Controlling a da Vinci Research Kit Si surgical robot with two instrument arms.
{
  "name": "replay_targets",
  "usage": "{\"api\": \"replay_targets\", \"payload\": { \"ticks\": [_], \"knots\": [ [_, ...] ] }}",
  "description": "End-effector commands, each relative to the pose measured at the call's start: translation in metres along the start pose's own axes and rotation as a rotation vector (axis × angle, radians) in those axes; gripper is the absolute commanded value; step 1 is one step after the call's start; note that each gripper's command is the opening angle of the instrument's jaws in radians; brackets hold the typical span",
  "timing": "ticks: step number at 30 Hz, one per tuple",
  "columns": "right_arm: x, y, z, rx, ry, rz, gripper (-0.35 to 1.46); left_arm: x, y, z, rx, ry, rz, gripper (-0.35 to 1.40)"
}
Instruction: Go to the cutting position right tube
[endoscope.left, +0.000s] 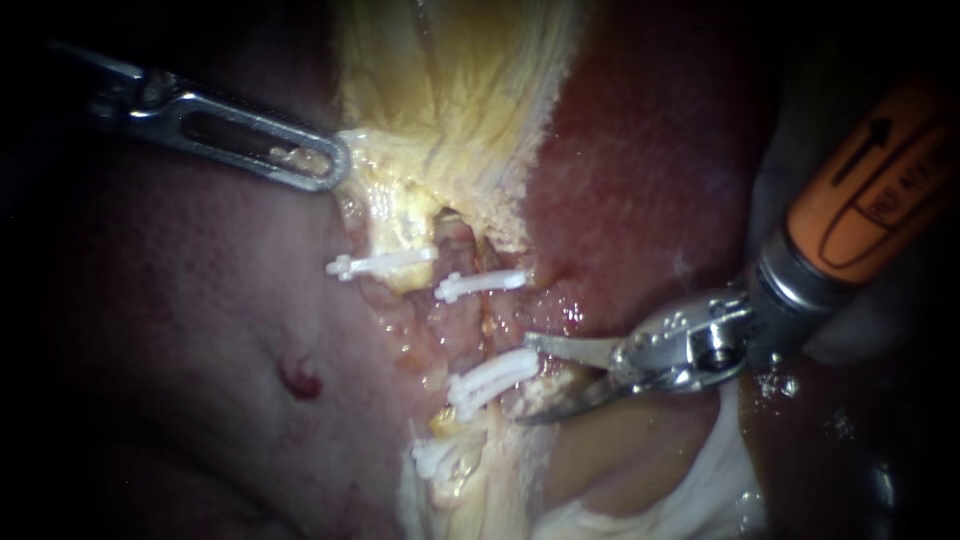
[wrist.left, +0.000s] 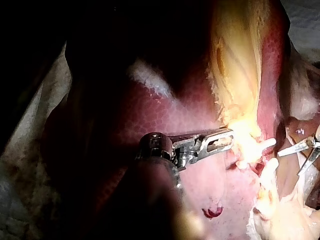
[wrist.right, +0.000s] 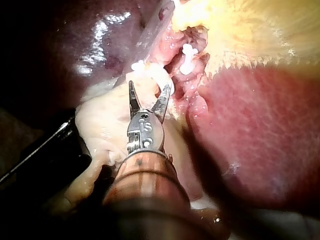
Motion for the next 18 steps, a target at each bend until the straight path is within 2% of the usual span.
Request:
{"api": "replay_targets", "payload": {
  "ticks": [1, 5, 18],
  "knots": [
    [-0.0001, 0.0004, 0.0004, 0.008, -0.016, 0.003, 1.41, 0.0000, 0.0000, 0.0000, 0.000, 0.000, 0.000, -0.35],
    [-0.0006, 0.0013, 0.0016, 0.011, -0.041, 0.004, 1.41, 0.0000, 0.0000, 0.0000, 0.000, 0.000, 0.000, -0.35],
    [-0.0006, 0.0034, 0.0047, 0.030, -0.045, -0.003, 1.41, 0.0000, 0.0000, 0.0001, 0.000, 0.000, 0.000, -0.35]
  ]
}}
